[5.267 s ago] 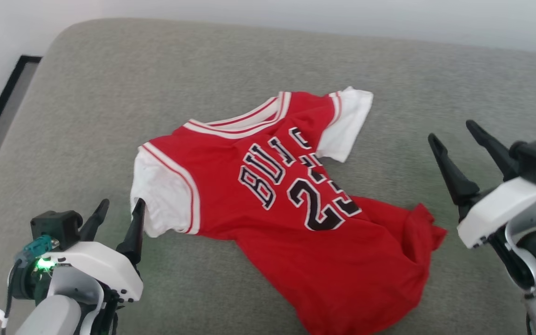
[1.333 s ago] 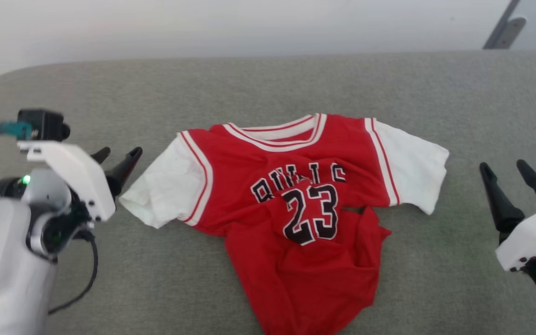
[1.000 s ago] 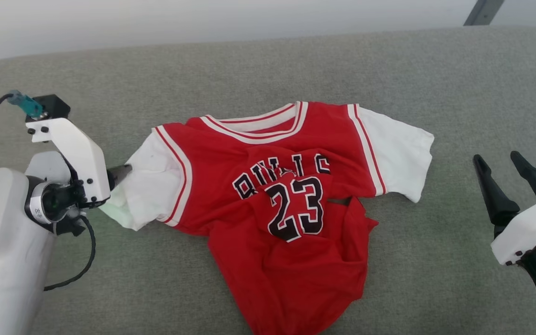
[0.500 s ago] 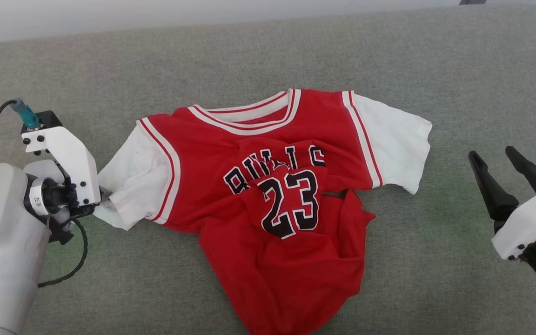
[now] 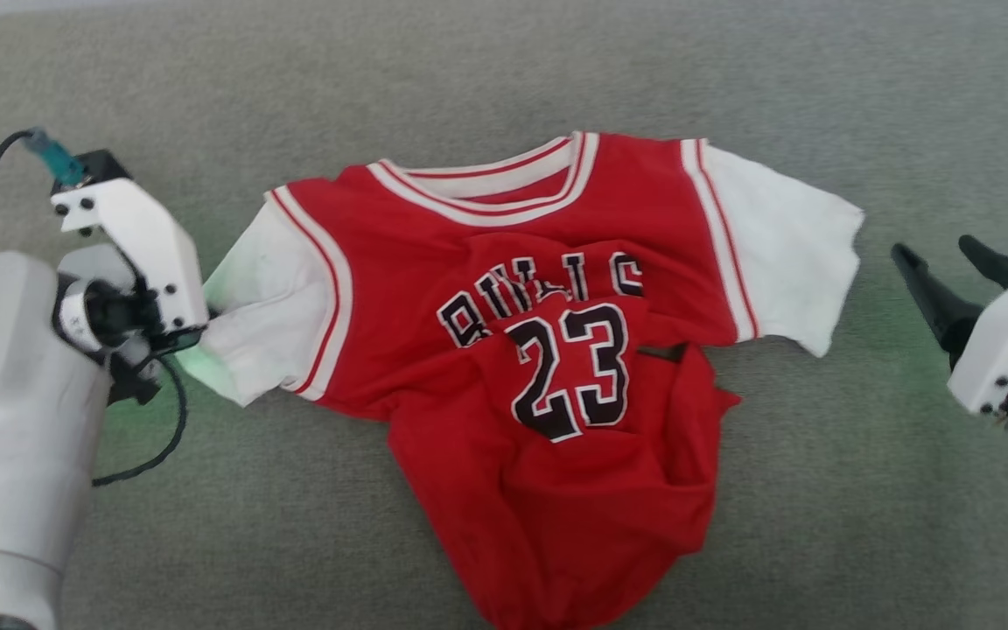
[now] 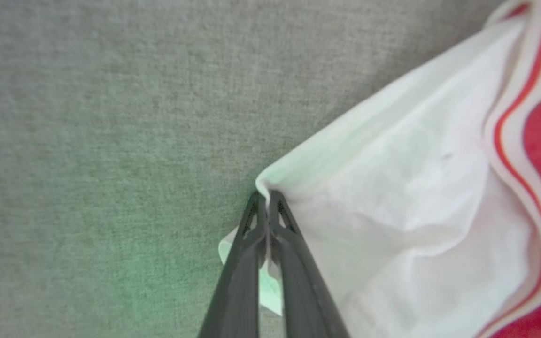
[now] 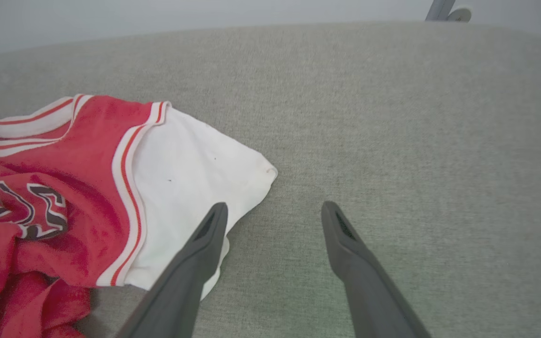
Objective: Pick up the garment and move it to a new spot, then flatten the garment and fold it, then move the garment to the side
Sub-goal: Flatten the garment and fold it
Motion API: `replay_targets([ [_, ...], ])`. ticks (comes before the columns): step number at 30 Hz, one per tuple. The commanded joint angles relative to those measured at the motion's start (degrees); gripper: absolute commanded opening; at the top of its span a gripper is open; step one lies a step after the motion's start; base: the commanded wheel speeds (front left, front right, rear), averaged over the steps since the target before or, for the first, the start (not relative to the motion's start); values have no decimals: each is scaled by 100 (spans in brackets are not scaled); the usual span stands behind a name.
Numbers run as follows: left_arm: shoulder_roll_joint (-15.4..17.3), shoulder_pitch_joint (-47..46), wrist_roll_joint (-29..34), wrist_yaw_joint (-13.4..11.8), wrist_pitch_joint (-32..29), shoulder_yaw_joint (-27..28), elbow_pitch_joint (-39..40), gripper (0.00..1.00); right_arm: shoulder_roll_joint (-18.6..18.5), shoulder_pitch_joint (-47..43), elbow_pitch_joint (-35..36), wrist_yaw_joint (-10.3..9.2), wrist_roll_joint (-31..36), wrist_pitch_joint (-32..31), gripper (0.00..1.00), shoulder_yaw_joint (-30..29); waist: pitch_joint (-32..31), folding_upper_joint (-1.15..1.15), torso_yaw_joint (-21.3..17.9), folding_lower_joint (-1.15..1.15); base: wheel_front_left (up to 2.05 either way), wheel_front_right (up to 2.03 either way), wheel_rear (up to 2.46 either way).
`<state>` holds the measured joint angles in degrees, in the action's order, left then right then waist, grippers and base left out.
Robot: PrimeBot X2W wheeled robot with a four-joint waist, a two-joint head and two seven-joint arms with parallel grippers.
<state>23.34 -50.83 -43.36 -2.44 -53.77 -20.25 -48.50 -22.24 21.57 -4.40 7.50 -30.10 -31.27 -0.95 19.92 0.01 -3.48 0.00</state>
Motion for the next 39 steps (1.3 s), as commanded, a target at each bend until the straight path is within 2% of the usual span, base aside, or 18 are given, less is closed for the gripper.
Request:
replay_targets([
  [1,-337,195,-40,30,-11,-156,-173,0,-2,161,-133,-1,-108,-91,100,28,104,-1,110,0,0,0,0],
  [10,-703,-245,-16,222,144,-299,-320,0,-365,1343,-1438,-1,-445,-935,100,497,442,-1,556,0,0,0,0],
  [14,-816,-354,-35,297,219,-343,-383,0,-371,1718,-2096,-1,-612,-1416,100,745,564,-1,714,0,0,0,0],
  [17,-855,-426,-56,370,269,-360,-448,0,-246,1824,-2675,-1,-704,-2027,100,969,607,-1,777,0,0,0,0],
  [18,-864,-435,-78,394,292,-346,-473,0,-239,1829,-2811,-1,-698,-2264,46,1101,616,-1,788,0,0,0,0],
  [19,-878,-447,-95,414,323,-324,-500,0,-218,1844,-2922,0,-756,-2448,0,1166,621,-1,797,0,0,0,0],
  [21,-863,-491,-112,422,346,-316,-564,0,-271,1934,-3012,0,-730,-2661,0,1273,617,-1,807,0,0,0,0],
  [25,-760,-619,-94,364,408,-252,-635,0,-443,2208,-2871,-1,-826,-2627,0,1268,495,-1,780,0,0,0,0],
  [32,-596,-923,-70,339,441,-200,-499,0,-664,2419,-2388,-1,-979,-2371,0,1168,43,-1,703,0,0,0,0],
  [39,-424,-1109,-37,333,477,-208,-323,0,-681,2456,-1973,-1,-1041,-2156,0,1184,-408,-1,611,0,0,0,0],
])
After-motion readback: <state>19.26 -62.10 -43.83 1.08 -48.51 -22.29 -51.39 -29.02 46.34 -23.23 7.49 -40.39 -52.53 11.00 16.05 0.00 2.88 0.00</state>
